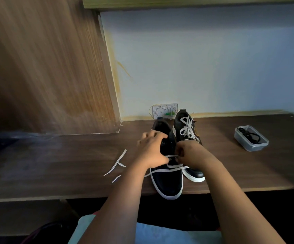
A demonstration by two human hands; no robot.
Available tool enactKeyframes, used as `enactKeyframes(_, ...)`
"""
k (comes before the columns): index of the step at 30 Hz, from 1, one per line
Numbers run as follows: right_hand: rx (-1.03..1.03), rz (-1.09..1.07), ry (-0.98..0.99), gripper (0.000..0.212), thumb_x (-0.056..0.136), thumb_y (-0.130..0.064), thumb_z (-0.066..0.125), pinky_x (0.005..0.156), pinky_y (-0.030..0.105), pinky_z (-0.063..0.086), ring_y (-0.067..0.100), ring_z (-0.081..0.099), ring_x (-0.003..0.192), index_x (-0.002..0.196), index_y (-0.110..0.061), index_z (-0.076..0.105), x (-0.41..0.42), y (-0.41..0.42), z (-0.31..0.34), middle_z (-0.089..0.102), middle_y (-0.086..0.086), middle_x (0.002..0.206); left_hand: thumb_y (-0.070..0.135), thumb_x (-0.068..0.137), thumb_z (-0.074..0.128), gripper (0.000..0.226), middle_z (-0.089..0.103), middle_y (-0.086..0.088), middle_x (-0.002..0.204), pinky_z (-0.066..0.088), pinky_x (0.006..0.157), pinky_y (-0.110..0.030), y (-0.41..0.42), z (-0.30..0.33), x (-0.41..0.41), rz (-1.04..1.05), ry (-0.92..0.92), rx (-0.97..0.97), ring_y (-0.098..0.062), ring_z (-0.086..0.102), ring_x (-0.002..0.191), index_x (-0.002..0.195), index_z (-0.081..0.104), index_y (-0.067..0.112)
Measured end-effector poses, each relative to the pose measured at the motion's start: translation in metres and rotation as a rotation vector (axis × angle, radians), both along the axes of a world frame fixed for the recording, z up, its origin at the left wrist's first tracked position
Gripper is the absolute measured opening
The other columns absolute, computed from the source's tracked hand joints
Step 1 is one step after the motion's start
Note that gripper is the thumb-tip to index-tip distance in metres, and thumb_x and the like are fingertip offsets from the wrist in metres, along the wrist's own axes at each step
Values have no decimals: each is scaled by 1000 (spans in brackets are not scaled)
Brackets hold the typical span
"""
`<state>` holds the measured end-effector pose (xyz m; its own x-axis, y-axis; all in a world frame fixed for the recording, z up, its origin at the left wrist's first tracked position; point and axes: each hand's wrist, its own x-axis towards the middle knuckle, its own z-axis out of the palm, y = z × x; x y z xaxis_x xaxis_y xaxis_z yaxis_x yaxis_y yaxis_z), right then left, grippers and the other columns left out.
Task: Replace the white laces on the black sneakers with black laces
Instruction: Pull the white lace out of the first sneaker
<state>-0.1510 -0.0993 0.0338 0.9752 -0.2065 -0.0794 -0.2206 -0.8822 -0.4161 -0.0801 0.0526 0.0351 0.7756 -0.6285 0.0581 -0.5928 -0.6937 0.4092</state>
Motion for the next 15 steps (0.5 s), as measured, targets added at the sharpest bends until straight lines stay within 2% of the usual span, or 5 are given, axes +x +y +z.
enactKeyframes(4, 189, 7, -293, 20, 78, -7, 65, 59, 12, 40, 8, 57, 67, 74, -25, 58, 1, 10, 14, 60, -8, 70, 37, 63, 82, 74, 56, 3, 123, 47, 95, -39, -8, -8, -5, -133, 301, -242, -16, 52, 114, 127, 46, 31)
enactKeyframes(8, 653, -53, -471, 24, 77, -11, 74, 74, 29, 53, 15, 67, 75, 93, -26, 64, 4, 12, 20, 69, -4, 86, 20, 86, 64, 8, 60, 1, 78, 43, 64, -33, -11, -9, 3, 117, 377, -543, -18, 57, 81, 90, 58, 22)
enactKeyframes(9, 705, -86, -474, 27, 77, -13, 75, 75, 28, 52, 13, 65, 74, 97, -28, 63, 4, 9, 19, 67, -5, 90, 20, 90, 60, 6, 57, 4, 75, 39, 61, -30, -7, -5, 9, 243, 320, -560, -20, 56, 79, 86, 57, 23)
enactKeyframes(12, 474, -164, -425, 16, 80, -20, 75, 63, 6, 42, 3, 57, 65, 92, -22, 65, 2, -3, 15, 65, -6, 82, 37, 94, 52, 19, 58, 2, 91, 39, 67, -29, 19, 4, 21, 565, 38, -221, -24, 58, 90, 98, 56, 19)
enactKeyframes(15, 181, -155, -310, 17, 80, -30, 75, 57, 8, 40, 8, 56, 68, 82, -18, 63, 2, -6, 6, 63, -5, 75, 46, 89, 56, 28, 54, -1, 124, 38, 91, -39, 30, 0, 22, 542, -72, 80, -28, 40, 124, 110, 59, 26)
